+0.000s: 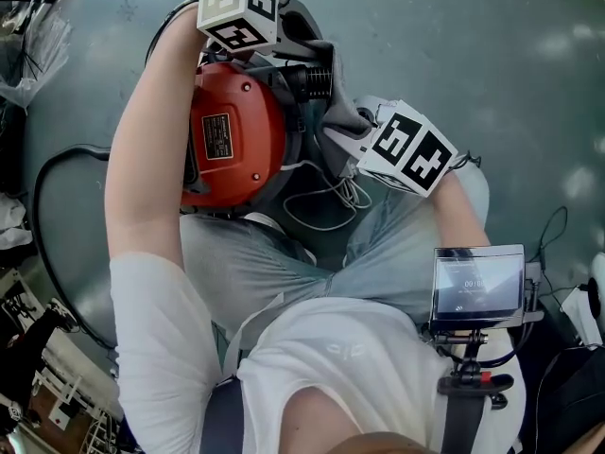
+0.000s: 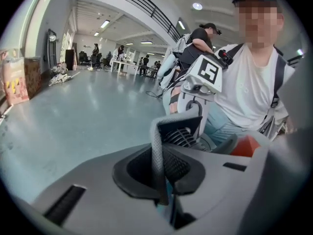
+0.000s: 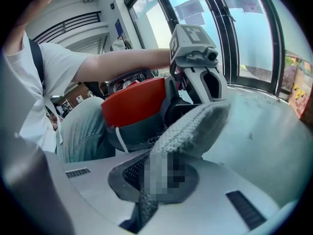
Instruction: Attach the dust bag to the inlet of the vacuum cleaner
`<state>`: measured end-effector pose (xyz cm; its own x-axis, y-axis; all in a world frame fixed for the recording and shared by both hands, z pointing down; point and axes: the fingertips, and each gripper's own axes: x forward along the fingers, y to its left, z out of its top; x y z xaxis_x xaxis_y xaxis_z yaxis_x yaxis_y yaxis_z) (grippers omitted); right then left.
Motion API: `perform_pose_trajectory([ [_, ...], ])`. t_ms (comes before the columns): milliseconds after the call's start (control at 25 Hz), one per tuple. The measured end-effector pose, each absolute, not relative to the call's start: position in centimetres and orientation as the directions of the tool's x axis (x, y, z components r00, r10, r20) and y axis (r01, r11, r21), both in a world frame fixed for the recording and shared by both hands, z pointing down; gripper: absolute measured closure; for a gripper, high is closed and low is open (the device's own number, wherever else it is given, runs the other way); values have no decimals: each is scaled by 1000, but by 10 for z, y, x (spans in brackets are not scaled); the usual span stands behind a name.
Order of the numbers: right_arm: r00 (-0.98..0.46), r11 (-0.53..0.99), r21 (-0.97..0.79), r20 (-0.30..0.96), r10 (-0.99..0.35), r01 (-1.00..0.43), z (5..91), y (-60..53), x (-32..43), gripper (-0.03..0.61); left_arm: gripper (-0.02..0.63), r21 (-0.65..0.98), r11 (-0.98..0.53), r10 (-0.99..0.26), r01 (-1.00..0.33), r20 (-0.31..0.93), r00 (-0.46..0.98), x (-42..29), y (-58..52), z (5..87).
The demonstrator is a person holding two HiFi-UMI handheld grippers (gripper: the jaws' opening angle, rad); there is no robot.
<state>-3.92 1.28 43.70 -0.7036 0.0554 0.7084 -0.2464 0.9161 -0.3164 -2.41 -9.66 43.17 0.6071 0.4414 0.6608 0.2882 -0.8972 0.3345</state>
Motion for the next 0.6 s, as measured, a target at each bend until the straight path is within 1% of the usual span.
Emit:
perform_pose_trajectory([
  [80,-698,911,-330,713,68,-249,439,18,-34,560,584,347,-886,464,307,657,595,-29,-90,426],
  [160,-707,899,-351,703,69,-262,442,19,-34,560,584,320,-890,454,324,674,583,-31,-89,426],
  [240,-721,889,-362,691,54,-280,445,17,-42,560,583,276,-902,427,332,689,586,-30,-90,427],
  [400,-665,910,-265,746,-17,-320,458,11,-51,560,581,162,-932,343,325,691,636,-18,-101,428],
  [520,-653,897,-273,757,-23,-349,464,9,-51,560,581,103,-937,305,333,705,640,-14,-104,427],
  [600,-662,901,-274,750,-18,-336,460,11,-52,560,581,81,-934,294,348,728,620,-13,-103,424],
])
